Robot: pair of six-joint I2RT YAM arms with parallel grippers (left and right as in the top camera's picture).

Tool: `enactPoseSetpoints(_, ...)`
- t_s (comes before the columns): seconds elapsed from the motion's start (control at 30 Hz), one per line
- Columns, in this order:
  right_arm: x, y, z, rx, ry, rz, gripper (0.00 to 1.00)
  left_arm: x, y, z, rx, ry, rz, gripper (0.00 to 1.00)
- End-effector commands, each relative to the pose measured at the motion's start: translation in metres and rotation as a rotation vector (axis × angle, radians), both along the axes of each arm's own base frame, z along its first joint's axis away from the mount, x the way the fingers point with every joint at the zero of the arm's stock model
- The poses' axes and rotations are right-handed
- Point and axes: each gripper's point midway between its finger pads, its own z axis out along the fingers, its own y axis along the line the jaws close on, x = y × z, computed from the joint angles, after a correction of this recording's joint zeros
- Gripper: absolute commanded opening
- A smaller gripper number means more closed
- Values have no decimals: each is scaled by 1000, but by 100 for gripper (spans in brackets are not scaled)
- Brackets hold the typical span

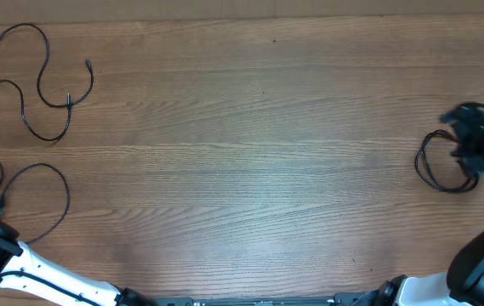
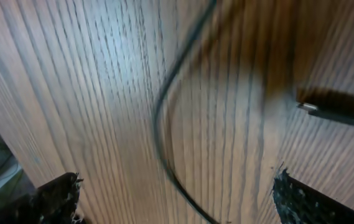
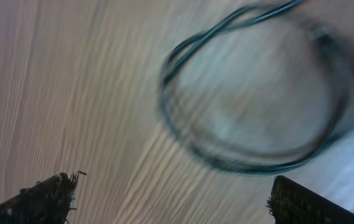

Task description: Untangle cables

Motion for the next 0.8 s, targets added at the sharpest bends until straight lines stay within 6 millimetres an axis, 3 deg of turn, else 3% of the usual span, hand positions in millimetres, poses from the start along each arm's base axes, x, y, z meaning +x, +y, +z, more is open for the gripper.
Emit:
enactPoseSetpoints(0.0, 19, 47, -1, -2, -8, 166, 100, 5, 1, 21, 41, -43, 27, 100)
enactPoseSetpoints(0.17, 32, 88, 0, -22, -14, 281, 100, 31, -12, 57, 51, -210, -6, 99)
enactPoseSetpoints(0.27, 31, 88, -1, -49, 2, 279, 100, 63, -29, 86, 56, -365, -113, 99)
enactPoseSetpoints(0.37, 19, 64, -4, -104, 62, 163, 100, 95, -53, 118, 85, -482, -253, 99)
enactPoseSetpoints(0.5, -4, 4, -4, -240, 143, -69, 100, 132, -101, 156, 129, -562, -456, 100)
enactPoseSetpoints(0.6, -5, -26, 2, -294, 114, -143, 100, 158, -144, 170, 131, -596, -608, 100)
enactPoseSetpoints(0.67, 3, -32, 4, -297, 75, -116, 100, 173, -171, 171, 121, -601, -695, 100)
enactPoseSetpoints(0.77, 22, -25, -3, -314, 37, 104, 100, 195, -211, 169, 105, -608, -813, 100)
